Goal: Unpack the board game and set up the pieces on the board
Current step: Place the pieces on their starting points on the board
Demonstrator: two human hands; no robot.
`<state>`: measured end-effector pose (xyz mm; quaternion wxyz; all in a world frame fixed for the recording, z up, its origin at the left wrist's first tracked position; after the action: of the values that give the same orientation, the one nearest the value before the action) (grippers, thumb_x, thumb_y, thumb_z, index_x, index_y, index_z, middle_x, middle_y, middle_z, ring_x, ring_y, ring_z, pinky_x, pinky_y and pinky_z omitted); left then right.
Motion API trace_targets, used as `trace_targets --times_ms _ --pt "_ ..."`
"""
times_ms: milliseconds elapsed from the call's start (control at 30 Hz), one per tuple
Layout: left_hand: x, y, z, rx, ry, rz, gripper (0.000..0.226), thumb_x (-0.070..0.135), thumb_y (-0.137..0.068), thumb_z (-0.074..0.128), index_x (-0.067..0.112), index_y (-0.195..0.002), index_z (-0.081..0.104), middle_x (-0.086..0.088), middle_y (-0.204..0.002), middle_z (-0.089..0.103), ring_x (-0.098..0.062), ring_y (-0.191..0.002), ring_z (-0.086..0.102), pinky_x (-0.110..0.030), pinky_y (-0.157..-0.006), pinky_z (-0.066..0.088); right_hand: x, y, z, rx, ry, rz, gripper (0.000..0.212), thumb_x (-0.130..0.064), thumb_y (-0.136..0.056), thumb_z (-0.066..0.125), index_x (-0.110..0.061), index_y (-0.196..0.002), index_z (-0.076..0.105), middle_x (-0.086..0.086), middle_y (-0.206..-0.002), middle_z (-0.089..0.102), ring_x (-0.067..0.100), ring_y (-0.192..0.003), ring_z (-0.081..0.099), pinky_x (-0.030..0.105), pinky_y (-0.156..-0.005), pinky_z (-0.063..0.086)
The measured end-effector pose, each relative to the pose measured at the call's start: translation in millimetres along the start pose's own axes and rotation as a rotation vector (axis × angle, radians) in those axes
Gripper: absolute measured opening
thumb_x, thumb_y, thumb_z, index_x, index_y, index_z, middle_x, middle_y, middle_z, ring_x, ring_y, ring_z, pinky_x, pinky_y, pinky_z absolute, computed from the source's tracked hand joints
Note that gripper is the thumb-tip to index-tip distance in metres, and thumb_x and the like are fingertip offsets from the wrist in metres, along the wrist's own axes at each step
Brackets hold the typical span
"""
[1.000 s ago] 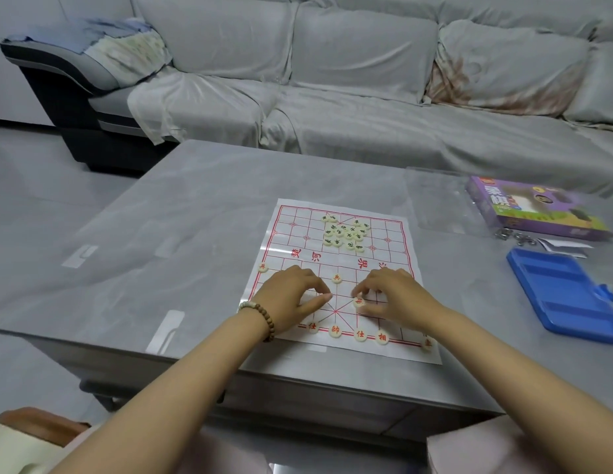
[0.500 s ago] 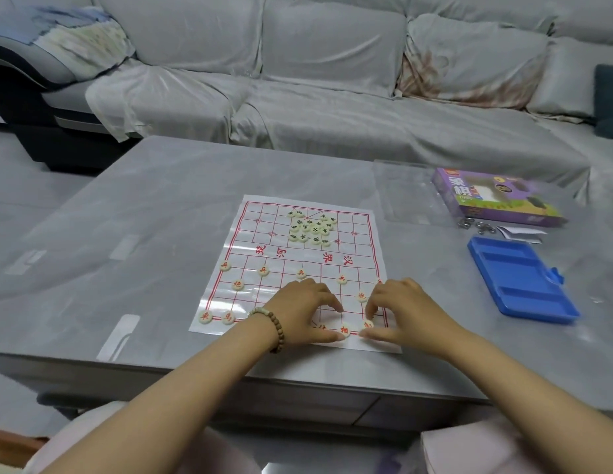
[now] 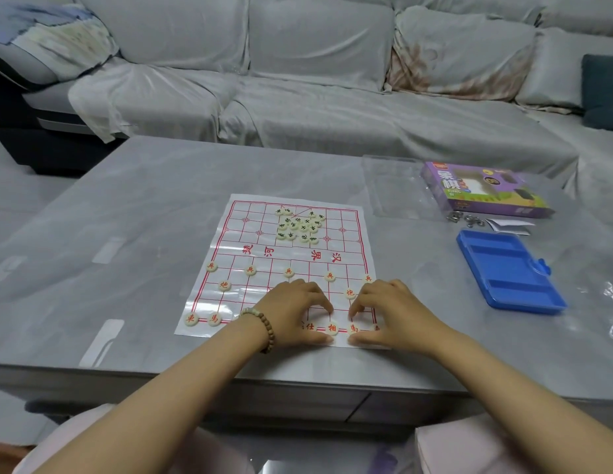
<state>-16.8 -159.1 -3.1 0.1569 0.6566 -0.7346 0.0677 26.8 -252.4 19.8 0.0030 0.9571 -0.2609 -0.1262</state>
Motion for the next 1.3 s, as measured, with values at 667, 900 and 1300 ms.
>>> trace_targets --times_ms 667,900,1300 --pt "-2.8 0.5 2.6 -0.004 0.006 -0.019 0.05 0.056 -0.08 0.06 0.033 -0.124 0.054 0.007 -0.131 0.048 -0.011 -0.117 0.042 -0.027 -0.097 0.037 6.1 7.2 4.3 -0.027 -0.107 0.093 0.031 -0.047 -0.081 0.067 -0.031 -0.107 0.064 -0.015 -0.116 0.059 0.001 -0.096 0.04 0.017 -0.086 0.027" --pt "-3.0 0.0 3.0 -0.002 0.014 -0.022 0.05 0.056 -0.08 0.06 0.033 -0.124 0.054 0.008 -0.132 0.048 -0.011 -0.117 0.042 -0.026 -0.096 0.035 8.7 8.1 6.6 -0.05 -0.121 0.121 0.03 -0.045 -0.082 0.067 -0.031 -0.108 0.064 -0.014 -0.118 0.058 0.002 -0.098 0.041 0.018 -0.087 0.032" --pt "-6.6 -1.1 1.3 0.022 0.032 -0.02 0.046 0.058 -0.082 0.056 0.033 -0.121 0.056 0.008 -0.129 0.05 -0.01 -0.113 0.045 -0.025 -0.093 0.039 20.1 1.6 -2.9 0.026 -0.218 0.184 0.029 -0.045 -0.079 0.069 -0.033 -0.105 0.064 -0.013 -0.111 0.06 0.006 -0.097 0.05 0.025 -0.09 0.042"
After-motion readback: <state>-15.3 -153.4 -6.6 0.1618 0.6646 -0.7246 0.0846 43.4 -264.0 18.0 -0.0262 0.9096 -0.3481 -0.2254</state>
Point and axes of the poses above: each hand's wrist, its own y-axis away from the middle knuckle, its own z-axis out of the palm, x = y × z, the point moved 10 cm from there along -y, towards the middle knuckle
